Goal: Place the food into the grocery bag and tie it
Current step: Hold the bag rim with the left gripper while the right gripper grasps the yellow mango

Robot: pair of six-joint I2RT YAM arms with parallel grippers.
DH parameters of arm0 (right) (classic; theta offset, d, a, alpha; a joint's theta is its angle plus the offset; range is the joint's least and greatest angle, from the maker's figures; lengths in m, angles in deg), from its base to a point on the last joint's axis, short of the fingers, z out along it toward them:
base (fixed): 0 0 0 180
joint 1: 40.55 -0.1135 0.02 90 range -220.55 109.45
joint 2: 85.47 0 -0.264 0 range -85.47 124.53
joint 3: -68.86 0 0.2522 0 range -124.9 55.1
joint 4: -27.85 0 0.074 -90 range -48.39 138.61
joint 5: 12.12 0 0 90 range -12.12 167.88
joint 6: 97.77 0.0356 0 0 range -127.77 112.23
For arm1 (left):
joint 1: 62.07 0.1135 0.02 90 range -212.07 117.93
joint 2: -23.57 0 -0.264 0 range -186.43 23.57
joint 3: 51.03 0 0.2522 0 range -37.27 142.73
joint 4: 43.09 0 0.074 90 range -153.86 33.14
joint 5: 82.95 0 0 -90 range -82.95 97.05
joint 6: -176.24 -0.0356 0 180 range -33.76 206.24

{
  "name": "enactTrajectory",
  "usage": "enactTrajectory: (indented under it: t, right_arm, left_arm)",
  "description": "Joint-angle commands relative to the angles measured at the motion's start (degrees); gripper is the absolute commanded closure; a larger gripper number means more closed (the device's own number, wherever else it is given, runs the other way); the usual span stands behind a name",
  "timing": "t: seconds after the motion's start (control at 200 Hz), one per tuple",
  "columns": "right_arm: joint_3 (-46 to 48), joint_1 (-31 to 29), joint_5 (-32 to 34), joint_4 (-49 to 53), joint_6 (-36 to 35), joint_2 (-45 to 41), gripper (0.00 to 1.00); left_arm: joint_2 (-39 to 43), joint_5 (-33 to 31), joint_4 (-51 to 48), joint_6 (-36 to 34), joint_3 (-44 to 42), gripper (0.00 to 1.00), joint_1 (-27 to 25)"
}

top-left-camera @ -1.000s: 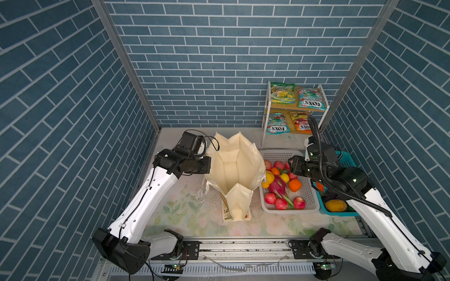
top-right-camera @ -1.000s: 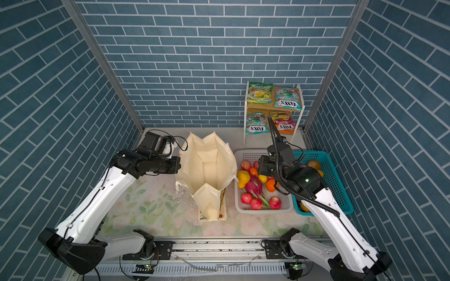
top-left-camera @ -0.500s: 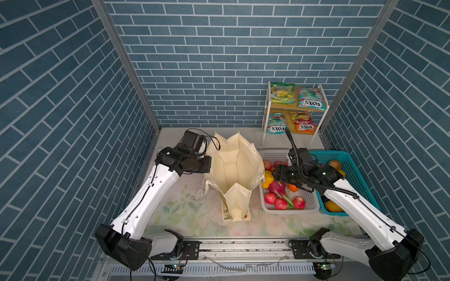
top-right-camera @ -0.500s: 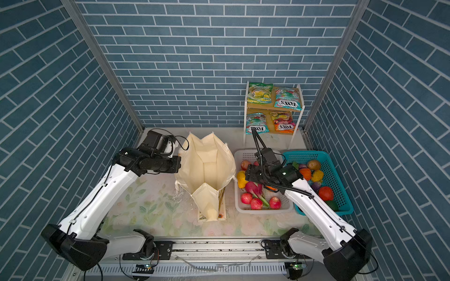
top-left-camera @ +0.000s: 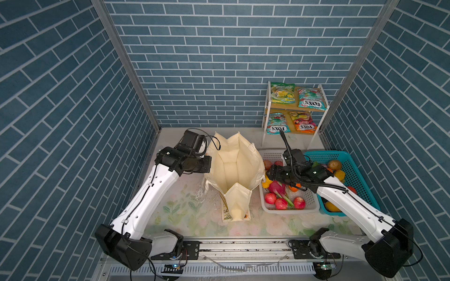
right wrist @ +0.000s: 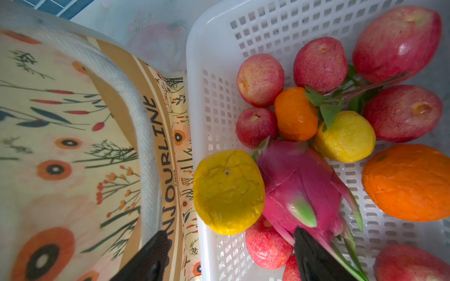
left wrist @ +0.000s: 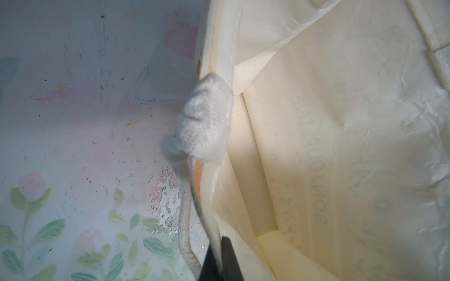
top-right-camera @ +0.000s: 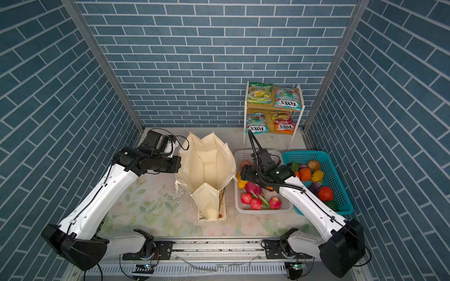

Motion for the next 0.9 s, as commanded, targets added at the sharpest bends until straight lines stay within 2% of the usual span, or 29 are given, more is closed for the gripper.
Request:
enactTrajectory:
  t: [0.0, 0.895]
  right_arm:
    - [0.7, 0.2, -0.4, -1.6, 2.5, 1.2, 0.19]
    - [1.1, 0.8, -4.7, -6.2, 3.0, 9.0, 0.20]
  left_arm:
    - [0.2, -0.3, 0.0, -1.1, -0.2, 1.00, -0.2]
    - [1.1, -0.1, -0.1, -1.4, -0.9, 1.00, -0.2]
